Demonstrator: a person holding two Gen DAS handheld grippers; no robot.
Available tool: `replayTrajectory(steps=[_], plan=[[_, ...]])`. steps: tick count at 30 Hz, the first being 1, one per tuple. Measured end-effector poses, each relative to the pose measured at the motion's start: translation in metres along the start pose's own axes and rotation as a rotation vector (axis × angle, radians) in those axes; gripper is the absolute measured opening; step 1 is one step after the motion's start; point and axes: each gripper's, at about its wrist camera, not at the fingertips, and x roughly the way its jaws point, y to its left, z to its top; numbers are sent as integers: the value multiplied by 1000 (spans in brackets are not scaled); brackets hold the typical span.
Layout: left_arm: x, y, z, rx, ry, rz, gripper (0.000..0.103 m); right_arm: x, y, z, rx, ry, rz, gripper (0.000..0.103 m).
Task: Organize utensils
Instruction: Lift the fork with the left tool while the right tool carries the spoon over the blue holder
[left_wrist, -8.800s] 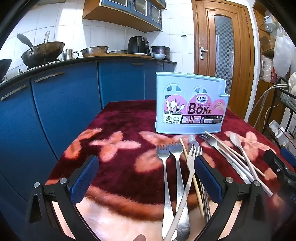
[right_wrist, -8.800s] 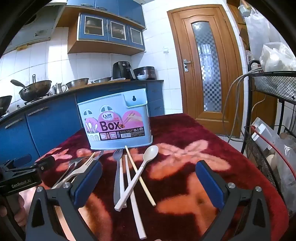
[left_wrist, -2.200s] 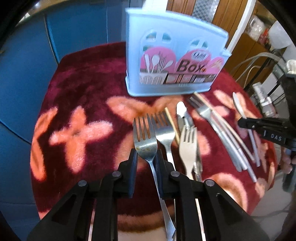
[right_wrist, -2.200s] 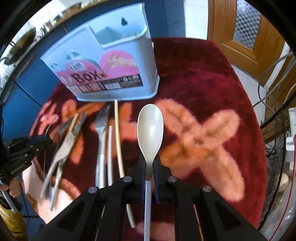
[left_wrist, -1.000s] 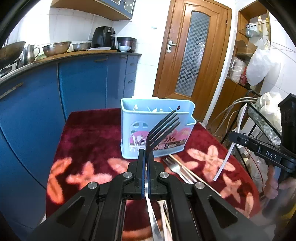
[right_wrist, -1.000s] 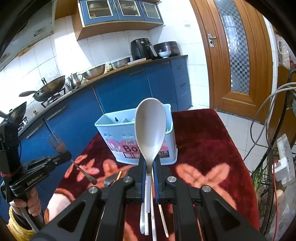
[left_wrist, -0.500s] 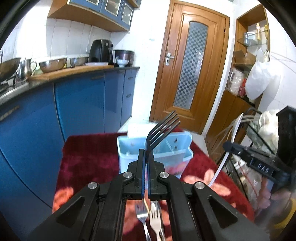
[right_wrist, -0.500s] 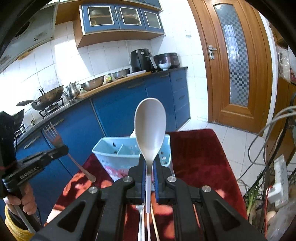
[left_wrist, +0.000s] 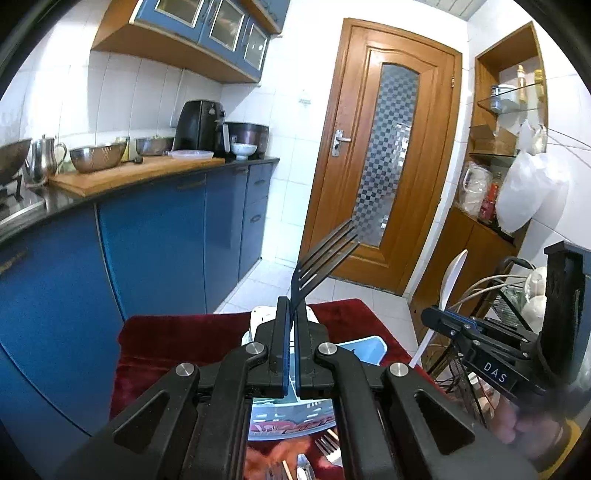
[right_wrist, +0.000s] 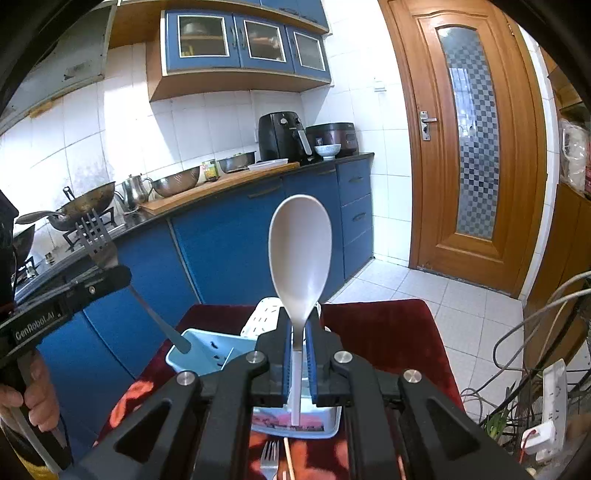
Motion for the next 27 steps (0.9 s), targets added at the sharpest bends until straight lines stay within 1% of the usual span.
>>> replayTrajectory(steps=[7, 10, 14, 19, 27], plan=[[43, 15, -22, -42, 81, -6, 0, 36, -1, -6, -13, 50, -23, 9], [59, 19, -33, -54, 113, -9, 0, 46, 0, -7, -27, 50, -34, 8], [75, 22, -44, -65, 146, -13, 0, 55, -1, -5, -21, 52, -28, 8], [86, 27, -53, -78, 161, -14, 0, 66, 0, 0, -26, 54, -29, 8], [104, 35, -69, -95, 212, -9, 0, 94, 2, -23, -40, 141, -23, 8]])
